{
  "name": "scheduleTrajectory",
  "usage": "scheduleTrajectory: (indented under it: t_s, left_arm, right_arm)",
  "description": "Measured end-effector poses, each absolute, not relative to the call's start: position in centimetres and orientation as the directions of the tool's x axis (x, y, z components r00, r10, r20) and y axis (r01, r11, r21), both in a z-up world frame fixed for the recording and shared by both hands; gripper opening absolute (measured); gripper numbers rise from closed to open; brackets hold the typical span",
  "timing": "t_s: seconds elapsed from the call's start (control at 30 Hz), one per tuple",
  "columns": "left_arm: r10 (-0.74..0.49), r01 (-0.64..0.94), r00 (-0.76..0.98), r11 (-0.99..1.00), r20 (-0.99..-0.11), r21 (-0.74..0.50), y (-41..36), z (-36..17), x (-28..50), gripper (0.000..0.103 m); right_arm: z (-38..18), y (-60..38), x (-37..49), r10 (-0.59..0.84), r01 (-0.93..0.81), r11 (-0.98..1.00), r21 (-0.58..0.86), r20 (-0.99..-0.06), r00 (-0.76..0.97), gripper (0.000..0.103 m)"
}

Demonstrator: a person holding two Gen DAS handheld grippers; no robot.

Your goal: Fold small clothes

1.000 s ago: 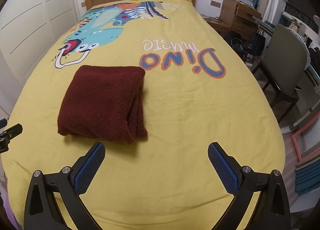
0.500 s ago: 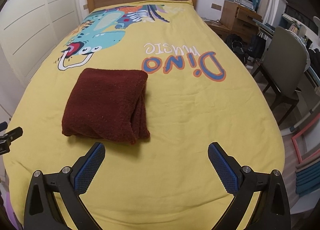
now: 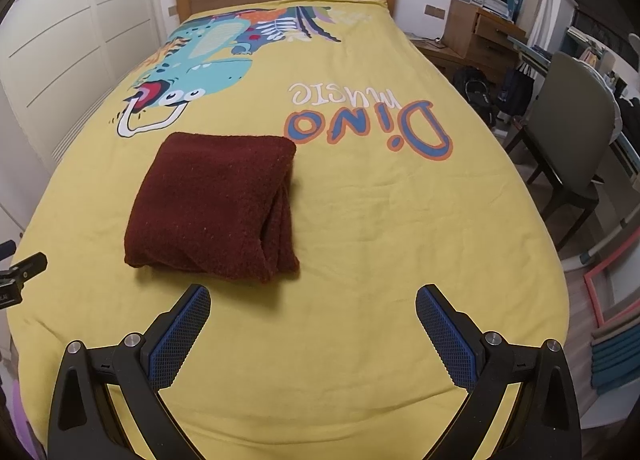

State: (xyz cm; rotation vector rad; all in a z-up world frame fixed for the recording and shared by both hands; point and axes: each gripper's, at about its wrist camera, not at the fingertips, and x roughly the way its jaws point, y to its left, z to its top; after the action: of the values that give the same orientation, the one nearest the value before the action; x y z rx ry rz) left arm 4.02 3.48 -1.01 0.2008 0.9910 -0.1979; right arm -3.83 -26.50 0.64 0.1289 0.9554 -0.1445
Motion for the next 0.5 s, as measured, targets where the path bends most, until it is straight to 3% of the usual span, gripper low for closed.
scheduleTrajectory:
  t_s: [0.5]
  left_arm:
    - [-0.082,0.239,0.543,0.969,-0.836,0.06,4.3,-0.29,4.58,0.102]
  right_arm:
    - [1.57,-26.88,-3.59,-0.079,0.172,0.985,0.025,-0.82,0.567,0.103]
